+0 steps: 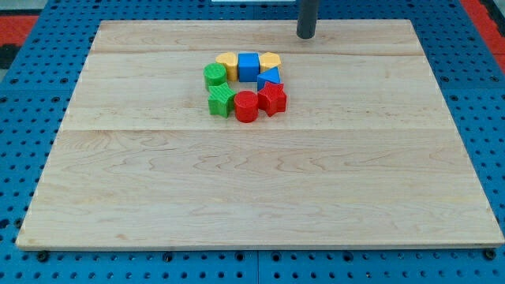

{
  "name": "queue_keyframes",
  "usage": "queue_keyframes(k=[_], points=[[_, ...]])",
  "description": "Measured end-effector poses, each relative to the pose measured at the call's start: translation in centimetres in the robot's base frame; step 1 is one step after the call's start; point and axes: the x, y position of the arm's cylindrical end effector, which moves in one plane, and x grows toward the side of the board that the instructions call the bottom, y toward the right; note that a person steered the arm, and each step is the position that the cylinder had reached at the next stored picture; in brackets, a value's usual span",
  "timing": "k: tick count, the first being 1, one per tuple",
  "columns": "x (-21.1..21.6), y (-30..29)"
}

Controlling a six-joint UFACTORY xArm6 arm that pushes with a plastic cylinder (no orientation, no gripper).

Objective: Slide red star to bottom center

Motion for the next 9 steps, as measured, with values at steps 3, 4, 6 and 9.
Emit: queue_keyframes(k=[3,4,6,9], points=[[11.5,-5.5],[15.4,-5.1],[21.4,-6.5],[25.3,-11.4]])
